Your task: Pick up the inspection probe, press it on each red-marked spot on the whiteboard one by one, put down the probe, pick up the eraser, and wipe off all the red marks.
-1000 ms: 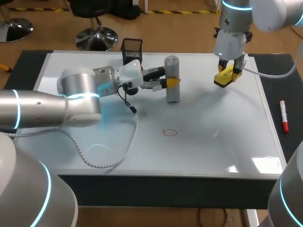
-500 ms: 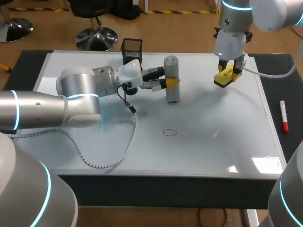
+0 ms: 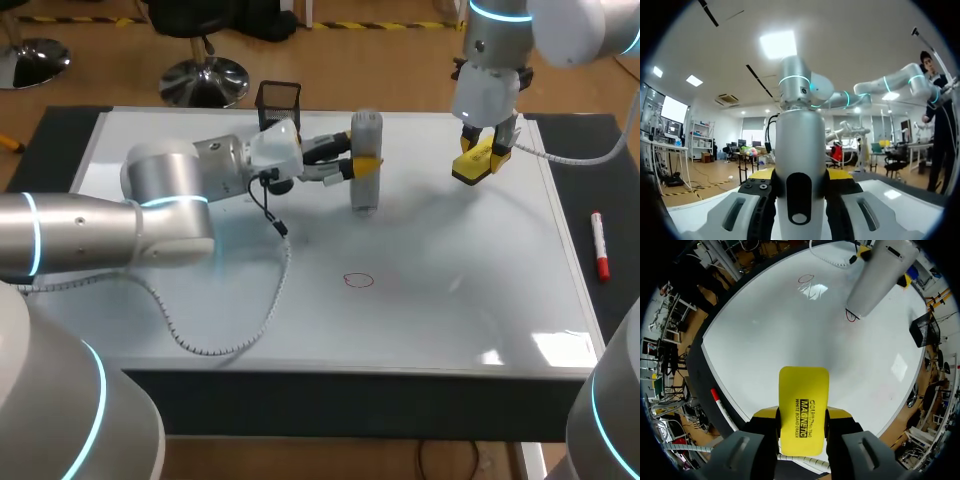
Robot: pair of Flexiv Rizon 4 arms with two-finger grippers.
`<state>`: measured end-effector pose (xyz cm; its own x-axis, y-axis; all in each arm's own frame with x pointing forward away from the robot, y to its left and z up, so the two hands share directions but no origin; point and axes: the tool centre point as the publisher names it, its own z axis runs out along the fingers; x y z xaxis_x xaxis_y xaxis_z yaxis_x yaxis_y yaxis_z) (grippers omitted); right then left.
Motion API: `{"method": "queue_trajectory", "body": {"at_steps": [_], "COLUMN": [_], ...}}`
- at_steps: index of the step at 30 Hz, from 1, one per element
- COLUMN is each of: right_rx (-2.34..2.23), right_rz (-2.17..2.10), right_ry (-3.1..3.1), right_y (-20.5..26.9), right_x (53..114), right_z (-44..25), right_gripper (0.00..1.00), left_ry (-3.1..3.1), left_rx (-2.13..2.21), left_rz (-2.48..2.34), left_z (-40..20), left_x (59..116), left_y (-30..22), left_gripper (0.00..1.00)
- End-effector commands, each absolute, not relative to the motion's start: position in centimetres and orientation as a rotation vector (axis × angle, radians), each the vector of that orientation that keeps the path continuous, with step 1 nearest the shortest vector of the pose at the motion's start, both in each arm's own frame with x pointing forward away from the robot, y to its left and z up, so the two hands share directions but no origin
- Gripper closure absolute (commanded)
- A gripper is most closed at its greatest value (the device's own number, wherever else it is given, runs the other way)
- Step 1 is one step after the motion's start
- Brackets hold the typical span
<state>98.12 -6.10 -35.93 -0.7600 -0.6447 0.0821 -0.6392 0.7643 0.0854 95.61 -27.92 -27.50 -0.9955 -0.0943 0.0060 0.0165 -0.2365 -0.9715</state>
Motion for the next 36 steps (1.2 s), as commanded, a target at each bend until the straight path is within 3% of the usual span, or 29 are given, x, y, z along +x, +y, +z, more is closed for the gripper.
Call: {"method": "queue_trajectory", "body": {"at_steps": [1, 36], "right_rx": [1.043, 1.043], "right_rz": [-0.076, -0.076], "right_ry": [-2.85, -2.85], "right_y": [-6.2, -6.2], "right_x": [98.1, 98.1], "right_z": [-35.8, -35.8], "right_gripper": [1.0, 1.0], "left_ry": [1.865, 1.825], "left_rx": [-0.113, -0.291], "left_rz": [-2.441, -2.262], "left_z": [-26.3, -23.1], "left_x": [95.6, 98.9], "left_y": [-27.2, -17.2], "left_gripper": [1.0, 1.0]}}
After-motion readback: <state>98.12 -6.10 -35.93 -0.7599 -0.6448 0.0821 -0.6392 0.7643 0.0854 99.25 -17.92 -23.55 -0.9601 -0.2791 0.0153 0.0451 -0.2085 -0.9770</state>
